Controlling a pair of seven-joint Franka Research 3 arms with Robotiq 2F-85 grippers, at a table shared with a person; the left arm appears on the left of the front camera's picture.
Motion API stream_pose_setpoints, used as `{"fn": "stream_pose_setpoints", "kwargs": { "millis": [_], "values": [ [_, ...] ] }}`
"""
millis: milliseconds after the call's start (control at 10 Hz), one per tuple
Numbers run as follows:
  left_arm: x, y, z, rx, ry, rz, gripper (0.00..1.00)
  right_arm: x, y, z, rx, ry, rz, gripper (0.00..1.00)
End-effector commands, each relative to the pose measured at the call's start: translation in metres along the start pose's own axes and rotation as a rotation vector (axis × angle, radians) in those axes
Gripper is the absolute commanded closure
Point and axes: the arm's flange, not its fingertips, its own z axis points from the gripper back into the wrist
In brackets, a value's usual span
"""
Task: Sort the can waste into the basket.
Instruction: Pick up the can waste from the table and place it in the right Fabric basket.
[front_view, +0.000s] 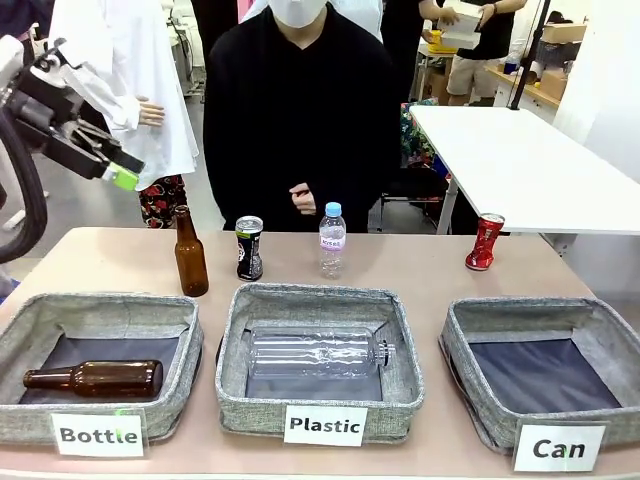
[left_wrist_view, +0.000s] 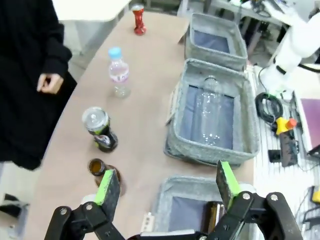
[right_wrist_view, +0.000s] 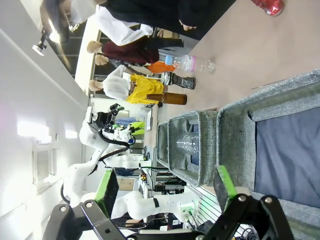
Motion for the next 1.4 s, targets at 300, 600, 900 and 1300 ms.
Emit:
{"fn": "stream_pose_setpoints", "kwargs": {
  "millis": [300, 600, 900, 1300],
  "values": [
    [-0.007, 0.120, 0.031, -0.029, -0.119, -0.316, 0.00, 0.001, 0.001, 0.001, 0.011, -0.003, 0.024, 0.00],
    [-0.052, 0.190, 0.017, -0.053, -0.315, -0.336, 0.00, 0.001, 0.001, 0.001, 0.011, -0.003, 0.024, 0.00],
    [-0.031, 0.146, 0.030, 0.032, -0.135, -0.331, 0.00, 0.001, 0.001, 0.001, 0.011, -0.003, 0.024, 0.00],
    [-0.044, 0.213, -0.005, 0.008, -0.246, -0.457, 0.00, 0.001, 0.001, 0.001, 0.011, -0.003, 0.024, 0.00]
  ]
}}
